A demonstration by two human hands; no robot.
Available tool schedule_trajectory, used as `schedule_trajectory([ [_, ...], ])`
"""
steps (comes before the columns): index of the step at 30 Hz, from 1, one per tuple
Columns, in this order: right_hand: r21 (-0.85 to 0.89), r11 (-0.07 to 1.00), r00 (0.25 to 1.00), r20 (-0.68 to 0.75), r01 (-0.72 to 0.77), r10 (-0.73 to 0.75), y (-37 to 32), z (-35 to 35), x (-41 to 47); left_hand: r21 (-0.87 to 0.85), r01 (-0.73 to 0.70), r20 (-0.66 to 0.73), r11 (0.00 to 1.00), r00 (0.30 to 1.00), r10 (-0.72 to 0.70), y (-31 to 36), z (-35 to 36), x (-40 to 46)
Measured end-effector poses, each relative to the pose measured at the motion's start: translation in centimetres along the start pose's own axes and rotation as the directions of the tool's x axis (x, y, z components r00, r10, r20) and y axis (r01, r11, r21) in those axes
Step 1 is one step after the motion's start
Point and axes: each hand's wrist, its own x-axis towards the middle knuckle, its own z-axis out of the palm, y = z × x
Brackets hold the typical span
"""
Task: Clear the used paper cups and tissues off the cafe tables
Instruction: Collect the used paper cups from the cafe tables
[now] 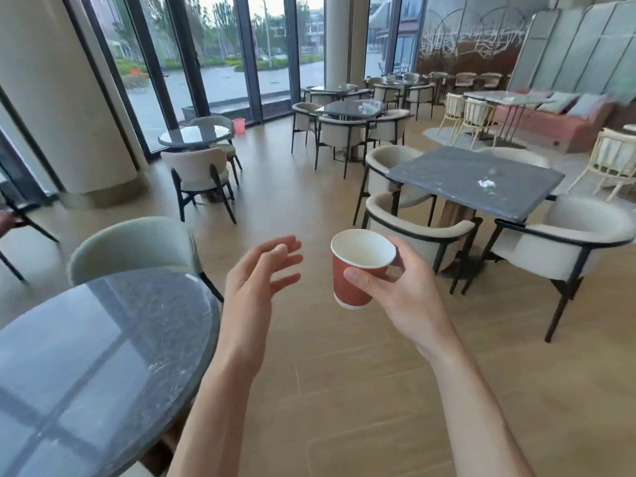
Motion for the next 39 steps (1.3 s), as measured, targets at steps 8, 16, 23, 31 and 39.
schedule_trajectory([
  [8, -0.027, 0.999, 0.997, 0.074, -0.029, 0.031, 5.1, 4.5, 16.3, -0.022, 0.009, -0.035, 1.0, 0.999, -0.01, -5.1, 0.2, 16.5],
  [16, -0.079, 0.996, 0.998, 0.053, -0.033, 0.038, 10.7, 10.5, 35.0, 0.018, 0.013, -0.032, 1.0, 0.999, -0.013, -11.3, -0.6, 36.5],
  [23, -0.067, 0.996, 0.998, -0.018, -0.061, 0.06, 13.8, 14.7, 52.4, 0.017, -0.001, 0.033, 1.0, 0.999, 0.0, -13.3, 0.0, 56.2],
  [31, -0.019, 0.995, 0.992, -0.088, -0.095, 0.093, 20.2, 16.5, 68.5, 0.024, 0.054, 0.113, 0.998, 0.992, -0.057, -19.9, 3.3, 72.9],
  [39, -0.019, 0.998, 0.991, -0.118, -0.063, 0.061, 28.4, 16.9, 90.5, 0.16, -0.024, 0.098, 0.987, 0.995, 0.009, -26.0, 9.3, 94.1],
])
